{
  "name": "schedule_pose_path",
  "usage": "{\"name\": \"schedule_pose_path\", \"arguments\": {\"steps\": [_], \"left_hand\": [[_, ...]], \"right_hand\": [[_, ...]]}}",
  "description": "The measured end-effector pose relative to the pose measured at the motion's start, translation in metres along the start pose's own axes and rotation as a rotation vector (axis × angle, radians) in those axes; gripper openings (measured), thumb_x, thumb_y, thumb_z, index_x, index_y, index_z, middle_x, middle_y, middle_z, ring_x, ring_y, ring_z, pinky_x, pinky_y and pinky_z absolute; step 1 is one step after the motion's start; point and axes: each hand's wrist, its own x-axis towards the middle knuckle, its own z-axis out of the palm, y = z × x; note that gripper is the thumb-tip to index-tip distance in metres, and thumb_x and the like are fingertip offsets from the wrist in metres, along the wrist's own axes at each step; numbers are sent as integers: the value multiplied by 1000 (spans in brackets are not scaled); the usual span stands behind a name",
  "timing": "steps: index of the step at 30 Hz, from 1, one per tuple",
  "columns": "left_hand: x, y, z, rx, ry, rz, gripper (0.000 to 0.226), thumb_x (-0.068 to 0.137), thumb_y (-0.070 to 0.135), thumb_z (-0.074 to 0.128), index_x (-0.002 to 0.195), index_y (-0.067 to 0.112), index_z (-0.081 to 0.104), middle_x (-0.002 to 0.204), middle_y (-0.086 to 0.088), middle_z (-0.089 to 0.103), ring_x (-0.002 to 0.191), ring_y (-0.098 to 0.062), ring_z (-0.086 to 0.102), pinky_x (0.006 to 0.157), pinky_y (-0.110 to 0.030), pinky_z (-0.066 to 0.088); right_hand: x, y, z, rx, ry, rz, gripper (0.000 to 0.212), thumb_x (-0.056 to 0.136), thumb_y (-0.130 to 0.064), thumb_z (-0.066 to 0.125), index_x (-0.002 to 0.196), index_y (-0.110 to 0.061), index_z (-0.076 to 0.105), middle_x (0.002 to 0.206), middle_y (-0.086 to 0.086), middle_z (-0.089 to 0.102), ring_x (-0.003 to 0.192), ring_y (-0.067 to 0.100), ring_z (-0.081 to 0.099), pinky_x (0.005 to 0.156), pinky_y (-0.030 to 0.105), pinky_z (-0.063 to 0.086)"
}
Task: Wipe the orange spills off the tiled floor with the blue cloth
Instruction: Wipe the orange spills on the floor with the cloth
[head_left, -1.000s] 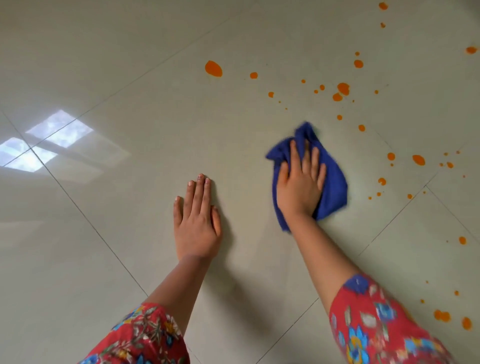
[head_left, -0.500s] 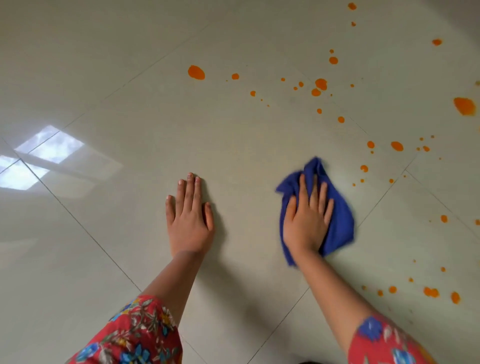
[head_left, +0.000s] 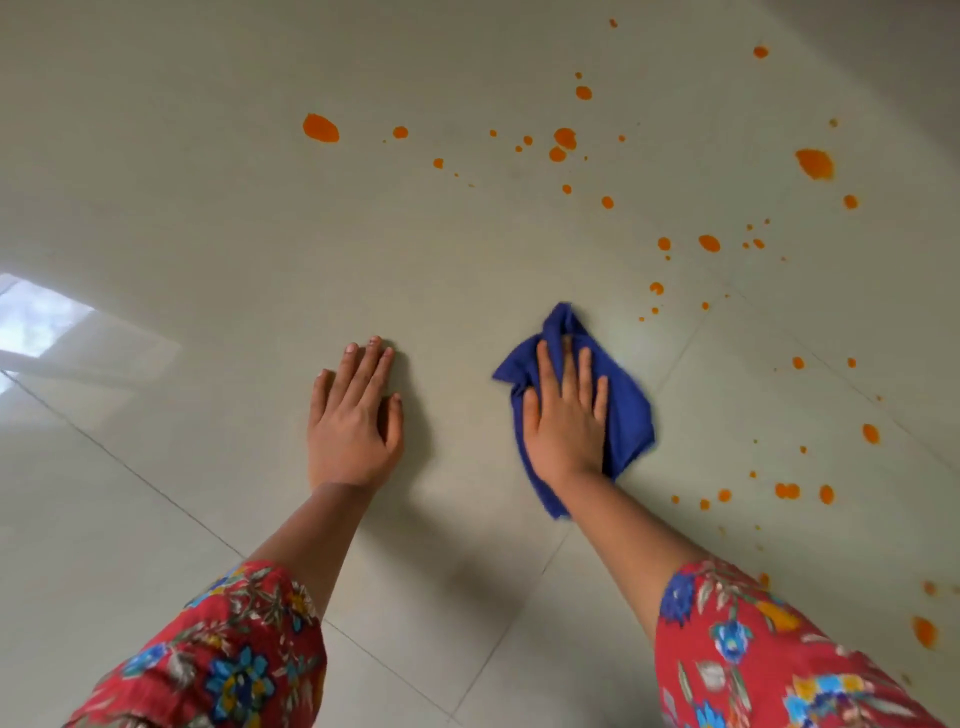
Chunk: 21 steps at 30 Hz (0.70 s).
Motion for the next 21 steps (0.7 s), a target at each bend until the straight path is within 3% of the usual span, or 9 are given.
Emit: {"name": "schedule_pose_path", "arguments": {"steps": [3, 6, 8, 10, 13, 15, 17, 19, 21], "left_hand": [[1, 3, -2, -6, -20, 15, 54, 94, 33, 34, 148, 23, 36, 156, 8, 27, 147, -10, 15, 119, -34, 10], [0, 5, -2, -18, -19, 25, 54, 94, 33, 35, 147, 23, 38, 156, 8, 28, 147, -12, 17, 119, -34, 11], [0, 3, -1, -22, -13, 16, 54, 94, 33, 35, 147, 24, 37, 156, 8, 28, 147, -11, 16, 120, -33, 10], [0, 2, 0, -50, 17, -10, 54, 93, 33, 36, 146, 24, 39, 155, 7, 31, 146, -11, 20, 119, -33, 13], [3, 3, -1, -118, 67, -49, 54, 91, 31, 38, 144, 22, 43, 152, 5, 38, 143, -12, 28, 118, -32, 17], [4, 4, -4, -113, 70, -62, 56, 89, 31, 39, 145, 24, 40, 153, 6, 35, 144, -12, 26, 118, -31, 16], [3, 9, 1, -45, 29, -57, 59, 90, 30, 37, 149, 24, 32, 157, 6, 27, 146, -13, 20, 119, -32, 12], [2, 17, 7, 35, -30, -94, 59, 97, 29, 31, 153, 19, 19, 161, 3, 13, 149, -16, 8, 120, -35, 7], [3, 29, 10, 87, -115, -157, 62, 101, 33, 31, 154, 15, 6, 162, 0, 0, 149, -18, -1, 121, -38, 4]], "right_hand": [[-42, 8, -8, -129, -165, -293, 63, 95, -44, 23, 153, -24, 12, 160, 6, 18, 148, 30, 17, 116, 48, 9], [-21, 19, -24, -185, -341, -465, 64, 90, -52, 1, 150, -32, -12, 163, -1, -7, 149, 23, -10, 116, 43, -13], [4, 30, -30, -199, -392, -453, 60, 93, -53, -1, 147, -35, -21, 161, -3, -18, 147, 19, -20, 115, 41, -16], [18, 52, -34, -204, -421, -398, 58, 100, -48, 9, 148, -34, -21, 160, -4, -21, 145, 18, -25, 116, 41, -16], [-12, 93, -29, -145, -408, -374, 61, 99, -48, 11, 145, -32, -26, 157, -3, -26, 144, 18, -26, 119, 43, -12], [-65, 101, -21, -122, -293, -411, 68, 96, -47, 20, 153, -25, -8, 162, 3, -7, 149, 26, -4, 116, 51, 7], [-104, 99, -11, -43, -280, -434, 65, 94, -45, 29, 153, -21, 16, 160, 6, 18, 146, 30, 18, 110, 53, 17], [-89, 88, -8, -42, -298, -489, 59, 95, -44, 27, 150, -22, 26, 158, 6, 27, 146, 29, 23, 113, 51, 17], [-44, 89, -15, -66, -231, -471, 60, 97, -45, 19, 153, -25, 19, 161, 4, 18, 149, 28, 14, 118, 49, 8]]}}
